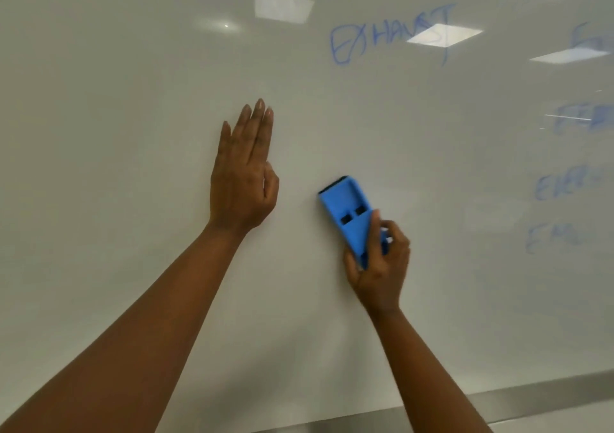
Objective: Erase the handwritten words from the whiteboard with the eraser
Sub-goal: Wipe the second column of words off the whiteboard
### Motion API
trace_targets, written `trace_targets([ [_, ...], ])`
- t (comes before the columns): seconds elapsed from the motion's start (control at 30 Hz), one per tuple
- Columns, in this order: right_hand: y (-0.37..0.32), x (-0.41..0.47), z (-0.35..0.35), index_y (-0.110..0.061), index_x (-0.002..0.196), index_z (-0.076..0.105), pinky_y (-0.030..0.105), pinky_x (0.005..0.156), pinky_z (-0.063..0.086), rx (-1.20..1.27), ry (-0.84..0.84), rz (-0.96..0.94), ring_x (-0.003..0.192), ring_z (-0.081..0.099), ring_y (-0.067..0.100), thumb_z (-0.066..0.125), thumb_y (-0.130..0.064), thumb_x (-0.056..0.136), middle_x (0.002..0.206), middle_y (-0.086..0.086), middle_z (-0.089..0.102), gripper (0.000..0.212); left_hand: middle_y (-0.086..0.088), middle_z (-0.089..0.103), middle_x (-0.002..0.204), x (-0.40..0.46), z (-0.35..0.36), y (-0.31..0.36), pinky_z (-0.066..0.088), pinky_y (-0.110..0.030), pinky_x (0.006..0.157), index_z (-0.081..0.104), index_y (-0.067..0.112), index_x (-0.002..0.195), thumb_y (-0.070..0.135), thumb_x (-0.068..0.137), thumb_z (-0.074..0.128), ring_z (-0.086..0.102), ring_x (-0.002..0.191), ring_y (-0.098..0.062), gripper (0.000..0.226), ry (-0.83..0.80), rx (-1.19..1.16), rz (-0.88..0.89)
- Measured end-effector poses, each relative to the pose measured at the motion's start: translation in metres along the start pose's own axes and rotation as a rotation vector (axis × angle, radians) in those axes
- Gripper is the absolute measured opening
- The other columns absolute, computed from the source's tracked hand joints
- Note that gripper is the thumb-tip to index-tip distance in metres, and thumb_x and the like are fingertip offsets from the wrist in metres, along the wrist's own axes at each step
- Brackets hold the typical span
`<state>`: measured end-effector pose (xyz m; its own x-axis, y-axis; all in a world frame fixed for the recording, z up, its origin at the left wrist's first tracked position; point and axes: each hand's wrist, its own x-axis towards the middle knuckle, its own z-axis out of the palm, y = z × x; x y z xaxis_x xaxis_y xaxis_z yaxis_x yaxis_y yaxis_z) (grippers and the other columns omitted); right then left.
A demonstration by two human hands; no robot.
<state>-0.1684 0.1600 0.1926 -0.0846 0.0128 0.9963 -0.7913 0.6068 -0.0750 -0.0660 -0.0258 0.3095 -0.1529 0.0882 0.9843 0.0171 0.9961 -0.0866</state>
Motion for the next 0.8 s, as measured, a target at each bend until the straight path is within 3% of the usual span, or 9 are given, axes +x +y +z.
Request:
trace_targets([
  [0.2, 0.064, 0.017, -0.029, -0.004, 0.142, 0.027, 0.044, 0.083, 0.045, -0.091, 0.085, 0.430, 0.102, 0.044, 0.033, 0.064, -0.022, 0.084, 0.122, 0.026, 0.042, 0.071, -0.019, 0.029, 0.150, -0.006, 0.012, -0.001, 0.006, -0.048, 0.116, 0.028, -0.004, 0.143, 0.000, 0.078, 0.048, 0.022, 0.141, -0.031, 0.067, -0.031, 0.064, 0.020],
  [0.3, 0.083, 0.011, -0.036, -0.010, 0.145, 0.021, 0.047, 0.090, 0.044, -0.105, 0.109, 0.650, 0.107, 0.043, 0.034, 0.062, -0.024, 0.086, 0.127, 0.024, 0.037, 0.073, -0.018, 0.029, 0.150, -0.007, 0.015, -0.002, 0.007, -0.049, 0.116, 0.028, -0.003, 0.143, 0.002, 0.079, 0.047, 0.022, 0.141, -0.030, 0.067, -0.027, 0.093, 0.026],
  [0.43, 0.077, -0.002, -0.030, -0.006, 0.145, 0.020, 0.051, 0.089, 0.043, -0.111, 0.173, 0.838, 0.105, 0.042, 0.037, 0.059, -0.023, 0.088, 0.128, 0.025, 0.037, 0.071, -0.018, 0.028, 0.150, -0.007, 0.015, -0.001, 0.006, -0.050, 0.115, 0.028, -0.001, 0.143, 0.004, 0.080, 0.046, 0.022, 0.141, -0.030, 0.066, -0.031, 0.113, 0.030],
  [0.63, 0.022, -0.013, -0.003, 0.002, 0.141, 0.026, 0.050, 0.084, 0.042, -0.032, 0.220, 0.832, 0.099, 0.045, 0.040, 0.062, -0.019, 0.086, 0.119, 0.029, 0.042, 0.068, -0.019, 0.027, 0.151, -0.009, 0.017, -0.001, 0.006, -0.050, 0.115, 0.028, 0.001, 0.144, 0.008, 0.082, 0.043, 0.020, 0.141, -0.031, 0.065, -0.038, 0.135, 0.042],
  [0.8, -0.027, -0.020, 0.009, 0.000, 0.141, 0.026, 0.050, 0.084, 0.042, 0.027, 0.149, 0.695, 0.101, 0.046, 0.039, 0.051, -0.033, 0.086, 0.119, 0.027, 0.041, 0.069, -0.019, 0.028, 0.151, -0.009, 0.017, -0.002, 0.007, -0.051, 0.115, 0.028, 0.001, 0.144, 0.008, 0.081, 0.043, 0.020, 0.141, -0.031, 0.065, -0.026, 0.131, 0.046],
])
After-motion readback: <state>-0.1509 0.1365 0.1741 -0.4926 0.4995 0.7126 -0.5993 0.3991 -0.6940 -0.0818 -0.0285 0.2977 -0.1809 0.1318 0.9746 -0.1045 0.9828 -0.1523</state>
